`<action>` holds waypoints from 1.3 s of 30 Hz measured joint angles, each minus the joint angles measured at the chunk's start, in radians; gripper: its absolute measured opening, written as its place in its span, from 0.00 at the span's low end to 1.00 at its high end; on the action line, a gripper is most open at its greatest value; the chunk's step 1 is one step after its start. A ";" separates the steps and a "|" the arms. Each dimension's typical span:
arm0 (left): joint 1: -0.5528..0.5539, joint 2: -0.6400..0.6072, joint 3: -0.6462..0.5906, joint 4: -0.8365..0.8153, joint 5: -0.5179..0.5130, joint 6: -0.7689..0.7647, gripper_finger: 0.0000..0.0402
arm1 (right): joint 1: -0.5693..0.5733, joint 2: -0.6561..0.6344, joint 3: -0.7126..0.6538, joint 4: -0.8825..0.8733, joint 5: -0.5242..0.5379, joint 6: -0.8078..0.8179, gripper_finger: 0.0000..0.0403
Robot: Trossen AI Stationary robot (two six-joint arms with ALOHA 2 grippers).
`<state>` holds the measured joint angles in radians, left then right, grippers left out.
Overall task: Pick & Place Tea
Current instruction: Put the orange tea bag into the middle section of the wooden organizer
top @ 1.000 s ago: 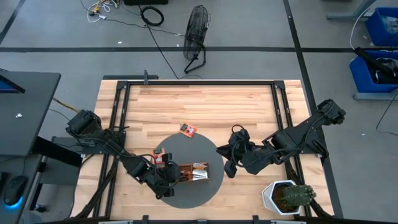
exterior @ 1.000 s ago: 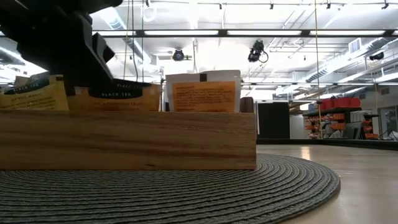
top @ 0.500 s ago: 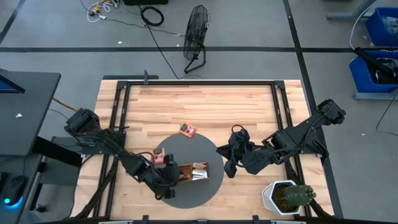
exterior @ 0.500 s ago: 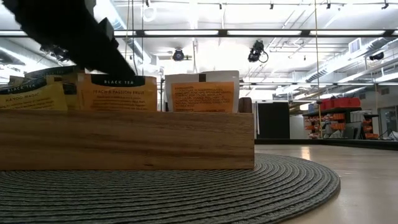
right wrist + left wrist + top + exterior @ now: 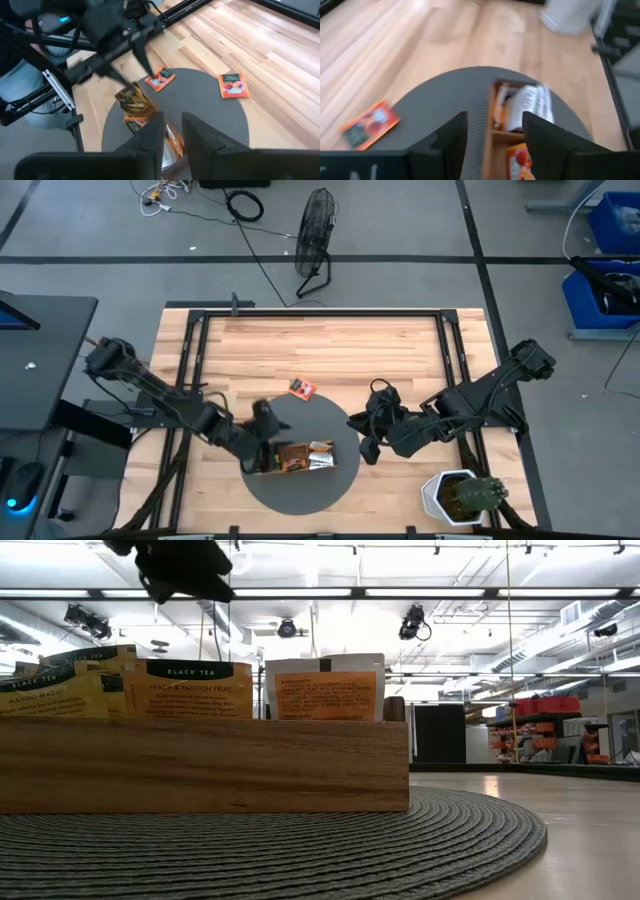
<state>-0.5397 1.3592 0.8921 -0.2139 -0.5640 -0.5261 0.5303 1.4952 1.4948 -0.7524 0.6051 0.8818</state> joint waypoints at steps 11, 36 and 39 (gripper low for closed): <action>0.116 -0.176 0.001 -0.736 0.215 -0.889 0.44 | -0.026 0.005 0.000 -0.001 -0.004 0.000 0.29; 0.107 0.198 0.001 -0.653 0.416 -1.217 0.62 | -0.045 0.055 0.000 0.021 -0.048 -0.003 0.39; 0.111 0.230 0.001 -0.654 0.440 -1.218 0.60 | -0.045 0.055 0.000 0.022 -0.048 -0.004 0.39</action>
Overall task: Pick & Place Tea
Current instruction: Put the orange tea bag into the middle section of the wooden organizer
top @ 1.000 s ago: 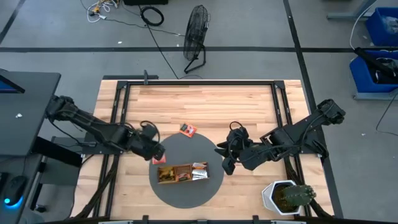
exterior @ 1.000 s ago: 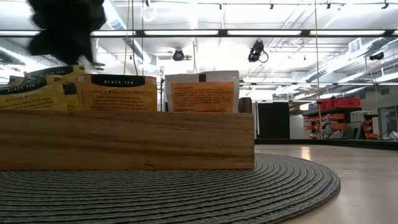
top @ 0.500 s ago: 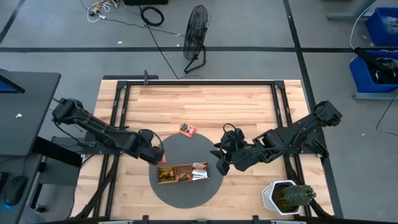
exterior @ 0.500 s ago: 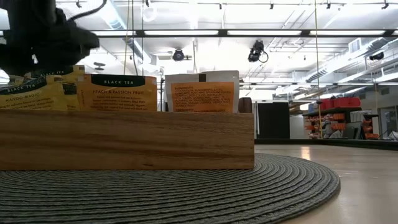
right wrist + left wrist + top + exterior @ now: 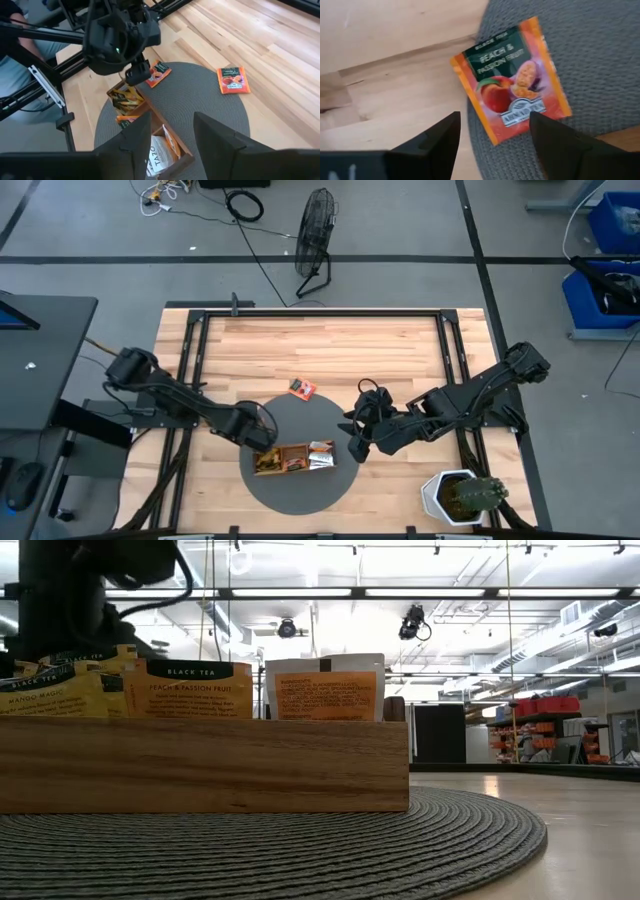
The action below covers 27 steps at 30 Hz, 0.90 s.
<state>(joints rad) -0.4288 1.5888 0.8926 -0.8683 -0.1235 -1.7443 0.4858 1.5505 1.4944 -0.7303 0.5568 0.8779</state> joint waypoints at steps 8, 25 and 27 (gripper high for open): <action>0.002 0.029 0.000 0.034 0.024 0.001 0.57 | 0.000 0.000 0.000 0.002 0.000 -0.007 0.39; 0.022 0.014 -0.113 0.184 0.050 0.002 0.50 | 0.006 -0.001 0.000 0.005 0.000 -0.005 0.39; 0.022 0.014 -0.113 0.186 0.042 0.002 0.48 | 0.006 -0.001 0.000 0.005 0.000 -0.003 0.39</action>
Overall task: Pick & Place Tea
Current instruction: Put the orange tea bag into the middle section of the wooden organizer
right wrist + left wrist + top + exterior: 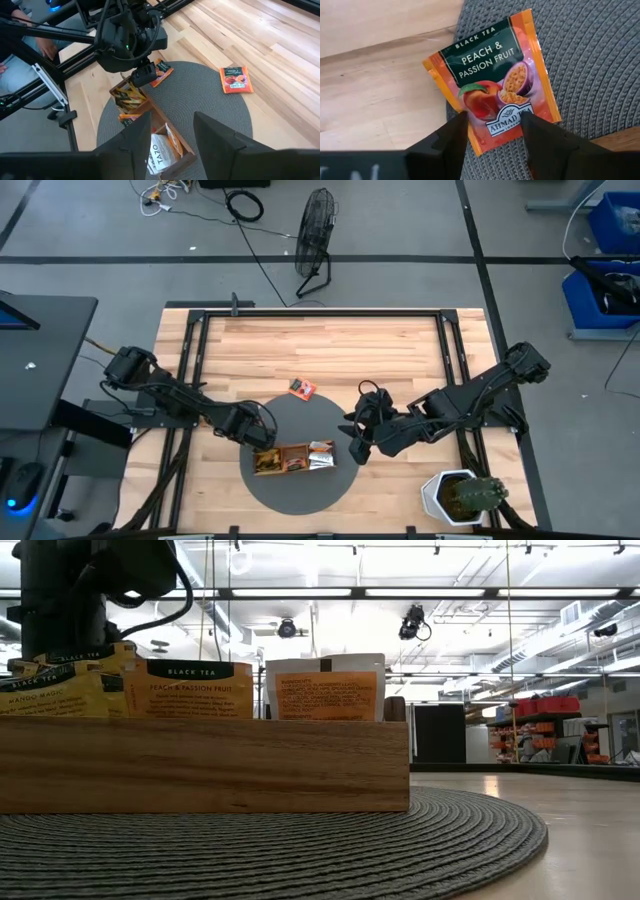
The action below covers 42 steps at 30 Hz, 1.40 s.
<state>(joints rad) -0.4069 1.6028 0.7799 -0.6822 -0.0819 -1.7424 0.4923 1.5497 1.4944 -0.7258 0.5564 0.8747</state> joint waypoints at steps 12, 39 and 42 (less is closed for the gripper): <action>-0.002 0.001 0.000 0.011 -0.034 0.000 0.19 | 0.000 0.000 0.000 0.000 0.000 0.003 0.39; -0.037 -0.370 0.082 -0.083 -0.253 0.540 0.04 | -0.033 0.000 0.000 0.043 -0.183 -0.176 0.39; -0.037 -0.421 0.119 -0.070 -0.270 0.658 0.04 | -0.057 0.000 0.000 0.076 -0.222 -0.239 0.39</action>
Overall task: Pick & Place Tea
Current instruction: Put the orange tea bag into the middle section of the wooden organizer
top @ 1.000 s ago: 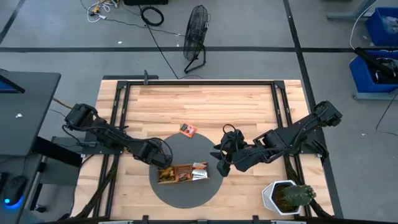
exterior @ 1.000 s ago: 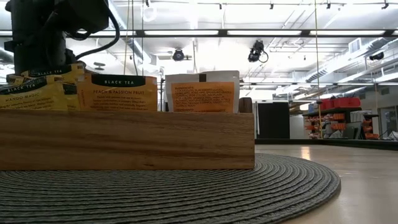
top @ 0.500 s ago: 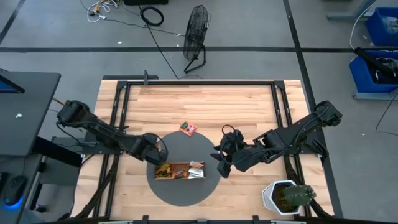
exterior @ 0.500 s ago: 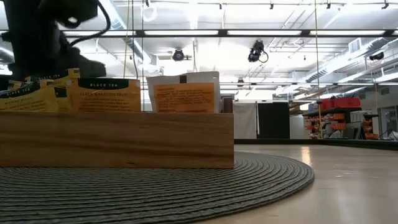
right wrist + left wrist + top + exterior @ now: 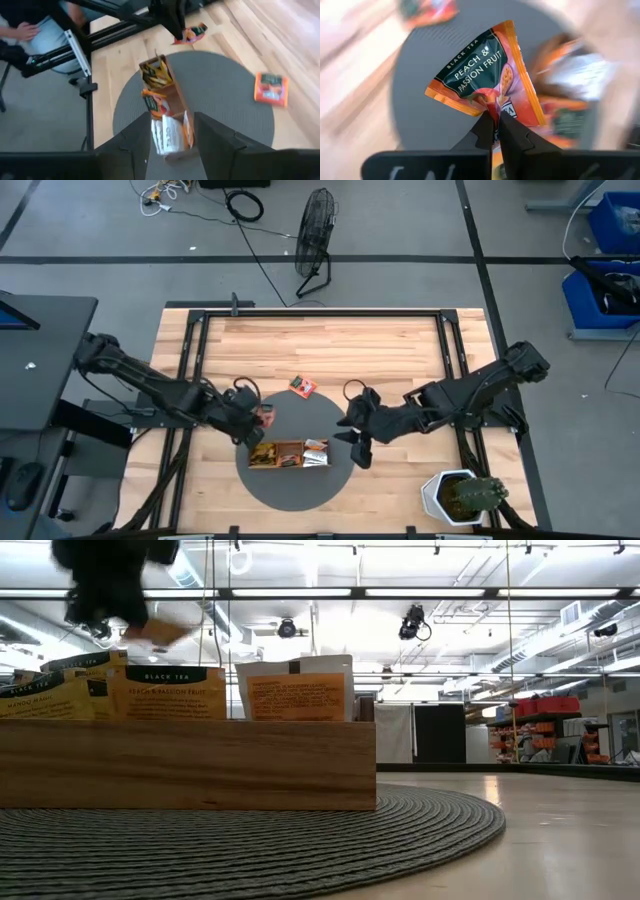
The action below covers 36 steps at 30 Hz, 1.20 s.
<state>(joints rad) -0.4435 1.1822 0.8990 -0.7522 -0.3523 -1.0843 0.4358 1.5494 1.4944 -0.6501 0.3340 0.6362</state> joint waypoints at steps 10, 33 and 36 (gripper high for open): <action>0.000 -0.142 0.032 0.424 0.047 0.383 0.04 | -0.096 0.000 0.000 0.262 -0.065 -0.453 0.39; 0.168 -0.161 0.032 0.539 0.417 0.651 0.04 | -0.323 0.079 0.000 0.512 -0.463 -0.885 0.39; 0.215 -0.161 0.032 0.545 0.515 0.642 0.04 | -0.322 0.085 0.000 0.515 -0.468 -0.894 0.39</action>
<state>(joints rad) -0.2287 1.0210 0.9310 -0.2077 0.1627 -0.4427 0.1143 1.6348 1.4940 -0.1349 -0.1338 -0.2575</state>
